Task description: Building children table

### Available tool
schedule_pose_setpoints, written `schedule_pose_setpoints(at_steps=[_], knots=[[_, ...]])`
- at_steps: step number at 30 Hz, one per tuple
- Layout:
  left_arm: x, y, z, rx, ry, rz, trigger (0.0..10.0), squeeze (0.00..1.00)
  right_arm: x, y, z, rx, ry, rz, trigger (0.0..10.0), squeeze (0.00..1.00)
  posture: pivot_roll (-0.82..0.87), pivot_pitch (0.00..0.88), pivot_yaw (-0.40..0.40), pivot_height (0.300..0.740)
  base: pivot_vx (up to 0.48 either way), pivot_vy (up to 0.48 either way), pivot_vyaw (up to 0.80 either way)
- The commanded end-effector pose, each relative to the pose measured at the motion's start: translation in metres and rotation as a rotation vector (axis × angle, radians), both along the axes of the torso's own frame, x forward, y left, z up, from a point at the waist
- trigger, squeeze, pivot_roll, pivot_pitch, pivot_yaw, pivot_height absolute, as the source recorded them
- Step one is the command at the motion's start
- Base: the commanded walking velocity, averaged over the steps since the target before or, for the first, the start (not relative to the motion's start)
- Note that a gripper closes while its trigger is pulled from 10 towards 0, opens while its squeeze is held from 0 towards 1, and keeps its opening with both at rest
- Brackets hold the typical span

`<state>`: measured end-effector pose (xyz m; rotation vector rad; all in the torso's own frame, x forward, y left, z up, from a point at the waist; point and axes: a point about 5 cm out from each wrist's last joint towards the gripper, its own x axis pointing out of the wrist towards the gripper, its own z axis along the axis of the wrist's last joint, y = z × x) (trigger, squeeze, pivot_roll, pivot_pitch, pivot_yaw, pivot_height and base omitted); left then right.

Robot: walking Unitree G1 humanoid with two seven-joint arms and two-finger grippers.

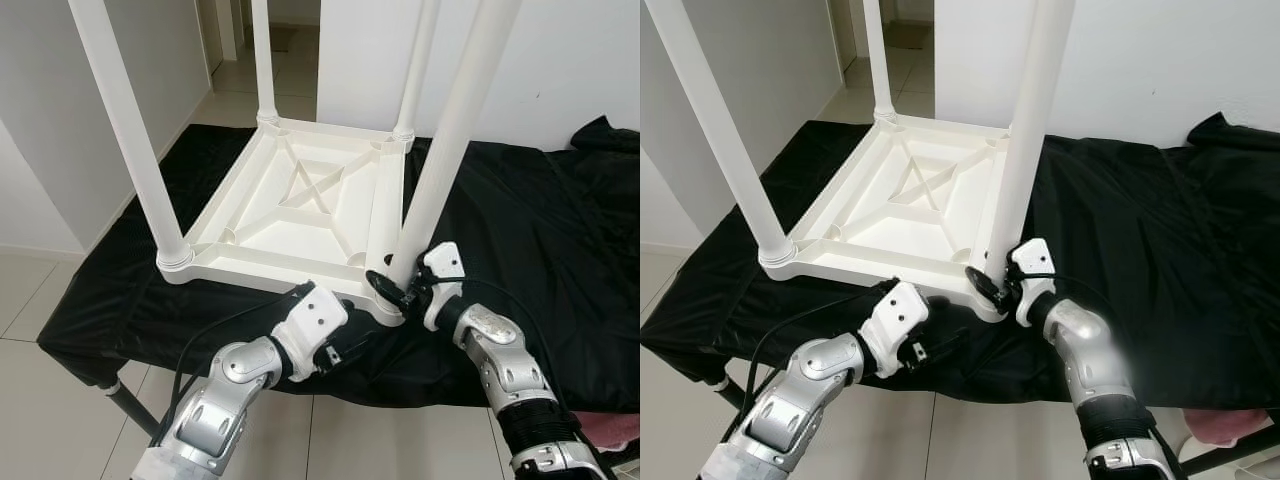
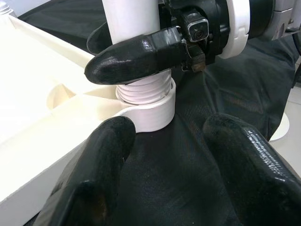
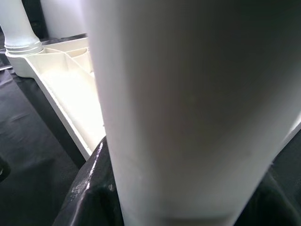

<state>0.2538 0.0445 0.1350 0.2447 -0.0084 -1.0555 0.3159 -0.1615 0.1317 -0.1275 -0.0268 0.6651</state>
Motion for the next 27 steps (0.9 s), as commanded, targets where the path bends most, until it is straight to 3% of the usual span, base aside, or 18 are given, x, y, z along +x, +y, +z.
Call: schedule_pose_setpoints(at_steps=[1, 8, 13, 17, 24, 25, 27], knots=[[0.002, 0.002, -0.003, 0.001, 0.009, 0.05, 10.0, 0.0, -0.004, 0.0, -0.013, -0.01, 0.063, -0.01, 10.0, 0.0, 0.02, 0.032, 0.017, 0.74, 0.0, 0.0, 0.0], [0.002, 0.002, -0.004, 0.001, 0.013, 0.049, 10.0, 0.0, -0.005, 0.0, -0.015, 0.02, 0.064, -0.139, 10.0, 0.0, 0.01, 0.034, 0.017, 0.74, 0.0, 0.0, 0.0], [0.002, 0.002, -0.004, 0.001, 0.015, 0.046, 10.0, 0.0, -0.006, 0.001, -0.012, 0.09, 0.054, -0.319, 10.0, 0.0, 0.01, 0.033, 0.025, 0.74, 0.0, 0.0, 0.0], [0.001, 0.001, -0.006, 0.002, 0.021, 0.035, 10.0, 0.0, -0.013, 0.016, -0.01, 0.213, 0.082, -0.517, 10.0, 0.0, 0.0, 0.03, 0.031, 0.74, 0.0, 0.0, 0.0], [0.001, -0.001, -0.006, 0.002, 0.022, 0.031, 10.0, 0.0, -0.018, 0.029, -0.01, 0.229, 0.094, -0.624, 10.0, 0.0, 0.0, 0.028, 0.024, 0.74, 0.0, 0.0, 0.0], [0.002, -0.001, -0.005, 0.0, 0.02, 0.033, 10.0, 0.0, -0.02, 0.046, -0.009, 0.29, 0.122, -0.657, 10.0, 0.0, 0.0, 0.027, 0.021, 0.74, 0.0, 0.0, 0.0], [0.002, -0.001, -0.005, 0.0, 0.02, 0.033, 10.0, 0.0, -0.02, 0.046, -0.009, 0.29, 0.122, -0.657, 10.0, 0.0, 0.0, 0.027, 0.021, 0.74, 0.0, 0.0, 0.0]])
